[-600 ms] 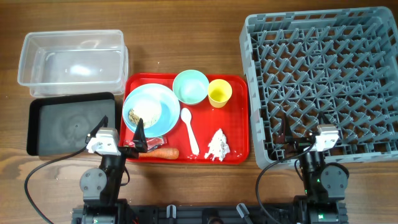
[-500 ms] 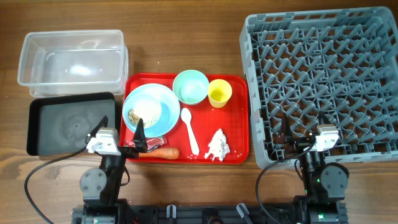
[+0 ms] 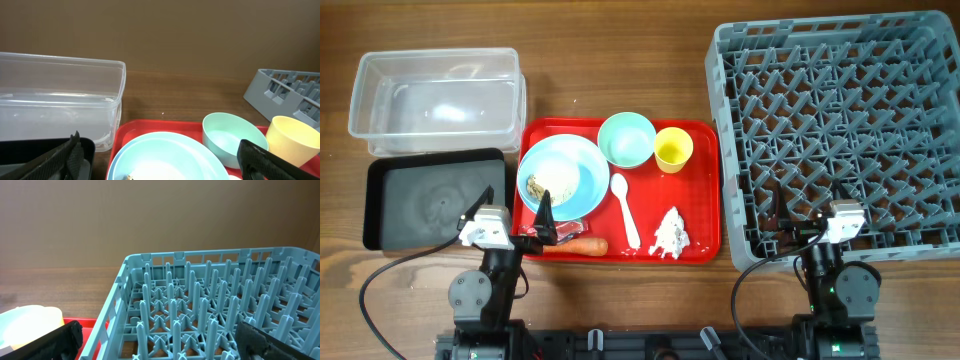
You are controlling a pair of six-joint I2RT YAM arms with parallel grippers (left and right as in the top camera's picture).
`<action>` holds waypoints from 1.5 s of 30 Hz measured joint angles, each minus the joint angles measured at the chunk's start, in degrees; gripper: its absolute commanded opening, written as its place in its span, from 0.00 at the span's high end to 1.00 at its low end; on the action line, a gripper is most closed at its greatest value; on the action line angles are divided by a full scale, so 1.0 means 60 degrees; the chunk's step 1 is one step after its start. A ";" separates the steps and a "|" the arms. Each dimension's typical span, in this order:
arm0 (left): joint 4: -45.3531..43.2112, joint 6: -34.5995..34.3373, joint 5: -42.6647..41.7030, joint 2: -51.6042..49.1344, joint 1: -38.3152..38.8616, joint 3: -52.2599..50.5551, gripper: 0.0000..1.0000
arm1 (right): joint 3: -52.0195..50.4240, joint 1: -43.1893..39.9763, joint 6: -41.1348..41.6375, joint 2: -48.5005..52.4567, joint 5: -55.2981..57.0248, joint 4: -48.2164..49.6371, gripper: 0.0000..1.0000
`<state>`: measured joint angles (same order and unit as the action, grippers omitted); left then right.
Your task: Sort waste into correct bins and load items into the dishwasher rack
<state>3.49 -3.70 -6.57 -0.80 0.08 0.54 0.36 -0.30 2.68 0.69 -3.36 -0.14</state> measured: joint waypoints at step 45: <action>0.1741 -0.1341 -0.0120 -0.2229 0.0000 0.2430 0.00 | 0.2426 0.0004 0.1191 0.1100 -0.0448 -0.2288 0.00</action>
<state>13.93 -11.75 -7.29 -14.17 0.08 15.11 14.92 -0.27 9.82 7.29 -6.04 -13.87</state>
